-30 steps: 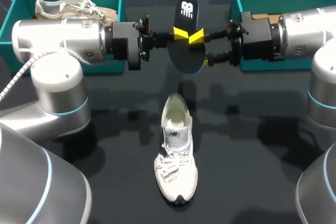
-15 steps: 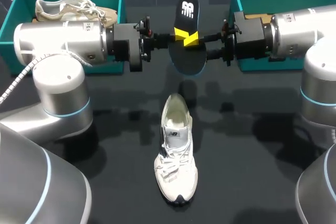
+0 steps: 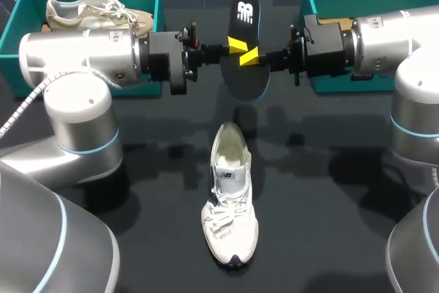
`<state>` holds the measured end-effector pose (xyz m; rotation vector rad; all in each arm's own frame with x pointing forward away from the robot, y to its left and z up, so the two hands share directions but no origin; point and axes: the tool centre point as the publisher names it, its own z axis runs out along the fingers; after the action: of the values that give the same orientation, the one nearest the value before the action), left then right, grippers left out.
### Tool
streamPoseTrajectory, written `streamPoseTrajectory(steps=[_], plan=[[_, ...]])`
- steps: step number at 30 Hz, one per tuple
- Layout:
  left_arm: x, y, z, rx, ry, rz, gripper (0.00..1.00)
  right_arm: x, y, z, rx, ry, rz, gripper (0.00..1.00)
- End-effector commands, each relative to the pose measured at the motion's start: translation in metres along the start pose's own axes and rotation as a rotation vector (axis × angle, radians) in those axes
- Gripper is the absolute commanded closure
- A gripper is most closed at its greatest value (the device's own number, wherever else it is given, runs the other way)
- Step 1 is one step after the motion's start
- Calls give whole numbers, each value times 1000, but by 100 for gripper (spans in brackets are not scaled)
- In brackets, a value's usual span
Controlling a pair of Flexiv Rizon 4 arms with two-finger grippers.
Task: Take the shoe out of the shoebox, open the shoe tongue, remove and reinsert the insole, then place the shoe into the shoebox
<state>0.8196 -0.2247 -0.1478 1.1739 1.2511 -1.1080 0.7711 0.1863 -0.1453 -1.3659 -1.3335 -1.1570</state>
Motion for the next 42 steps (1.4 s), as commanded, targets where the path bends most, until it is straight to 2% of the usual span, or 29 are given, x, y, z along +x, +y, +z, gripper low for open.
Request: streamPoseTrajectory(steps=[1,2,3,10,15,31,33,35,40,42], plan=[[1,0,2,-1,-2,-1,65,-1,0,1,-3,-1,-1,100],[1,0,0,-2,-2,-5,16,-1,0,0,-3,0,-2,100],[0,0,-2,-3,-2,-8,0,-2,1,0,-4,0,-3,100],[-2,-5,-33,10,56,-52,0,-6,3,-10,-6,15,-42,100],[0,-4,-66,-23,202,-137,0,-8,4,-19,20,31,-116,100],[0,-4,-66,-23,202,-137,0,-8,5,-20,29,44,-119,100],[5,-5,-61,-64,259,-147,0,-8,5,-20,29,44,-119,100],[7,-2,-60,-142,339,-190,0,-9,8,-28,-8,50,-113,100],[7,6,-75,-249,497,-344,0,-9,10,-46,-120,77,-157,100],[7,8,-85,-263,548,-414,0,-10,10,-50,-157,65,-181,100]])
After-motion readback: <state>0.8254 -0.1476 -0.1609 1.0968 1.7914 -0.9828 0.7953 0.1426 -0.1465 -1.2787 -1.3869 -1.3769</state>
